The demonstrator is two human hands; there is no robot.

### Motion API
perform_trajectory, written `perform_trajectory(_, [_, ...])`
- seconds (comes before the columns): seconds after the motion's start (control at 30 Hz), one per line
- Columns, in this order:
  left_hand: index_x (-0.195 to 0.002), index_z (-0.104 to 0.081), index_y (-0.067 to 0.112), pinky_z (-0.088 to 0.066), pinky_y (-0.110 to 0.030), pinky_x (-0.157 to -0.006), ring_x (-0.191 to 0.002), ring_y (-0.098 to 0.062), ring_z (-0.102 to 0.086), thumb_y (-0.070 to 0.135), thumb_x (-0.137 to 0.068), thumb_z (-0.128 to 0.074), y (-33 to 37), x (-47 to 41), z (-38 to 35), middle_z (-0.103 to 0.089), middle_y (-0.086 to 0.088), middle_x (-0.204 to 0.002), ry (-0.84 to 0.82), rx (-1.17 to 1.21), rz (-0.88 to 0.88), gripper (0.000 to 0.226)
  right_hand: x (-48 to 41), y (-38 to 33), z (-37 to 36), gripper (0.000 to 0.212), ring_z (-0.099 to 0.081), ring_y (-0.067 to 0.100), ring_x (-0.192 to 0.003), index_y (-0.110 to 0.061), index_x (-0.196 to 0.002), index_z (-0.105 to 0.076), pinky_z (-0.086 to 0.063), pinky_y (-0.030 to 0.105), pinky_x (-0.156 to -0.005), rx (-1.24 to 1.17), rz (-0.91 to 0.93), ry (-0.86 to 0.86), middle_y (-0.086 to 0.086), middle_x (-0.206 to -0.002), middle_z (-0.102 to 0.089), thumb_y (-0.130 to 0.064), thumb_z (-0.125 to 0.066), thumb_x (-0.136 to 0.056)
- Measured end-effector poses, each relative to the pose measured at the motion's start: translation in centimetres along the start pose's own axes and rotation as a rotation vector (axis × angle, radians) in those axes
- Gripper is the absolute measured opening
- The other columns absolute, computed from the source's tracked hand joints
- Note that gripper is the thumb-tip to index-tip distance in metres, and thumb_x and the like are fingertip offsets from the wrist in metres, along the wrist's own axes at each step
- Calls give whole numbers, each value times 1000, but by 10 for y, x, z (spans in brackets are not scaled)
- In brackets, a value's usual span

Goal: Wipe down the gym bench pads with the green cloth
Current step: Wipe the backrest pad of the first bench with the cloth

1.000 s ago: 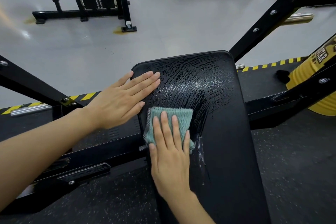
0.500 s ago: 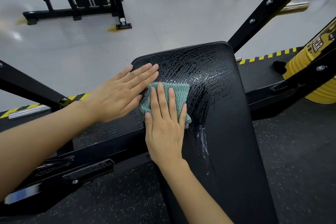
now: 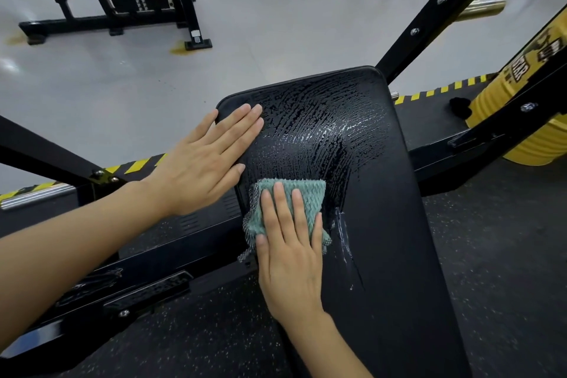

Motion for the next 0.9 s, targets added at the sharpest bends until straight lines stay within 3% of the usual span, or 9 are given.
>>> perform_trajectory(0.17, [-156,-20,3,-9,-46,-123,-153,-25,-11,35,-103,-23,2,-1,2,-15,-12,-165,-1,-37,3,62,-53,22,19,54,5,10,-151,-27,-157,-9,3,42,-122,-31,-72,68,-11,-164,-3,-37,-14,-104])
perform_trajectory(0.33, [-156,-18,3,-7,-46,-124,-154,-24,-8,35,-103,-23,11,-3,2,-13,-11,-166,-11,-37,-21,62,-95,59,35,57,8,9,-150,-27,-157,-7,2,44,-121,-82,-223,121,-10,-164,-1,-40,-10,-102])
perform_trajectory(0.67, [-156,-22,5,-11,-46,-123,-153,-22,-13,34,-102,-27,74,-13,-15,-16,-10,-165,-24,-34,-165,62,25,42,4,54,-4,16,-152,-23,-157,-15,-10,44,-119,0,-130,27,-7,-164,-10,-32,-23,-104])
perform_trajectory(0.9, [-157,-20,6,-11,-47,-123,-153,-21,-12,39,-103,-25,73,-13,-19,-14,-9,-166,-38,-85,-132,63,0,66,16,54,2,11,-151,-27,-157,-11,-5,42,-122,-67,-103,29,-12,-164,-4,-32,-22,-105])
Point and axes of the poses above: each hand's wrist, its own x-axis away from the middle knuckle, its own z-axis out of the back of the hand, y = z × x, the point moved 10 cm from there along -x, towards the middle knuckle
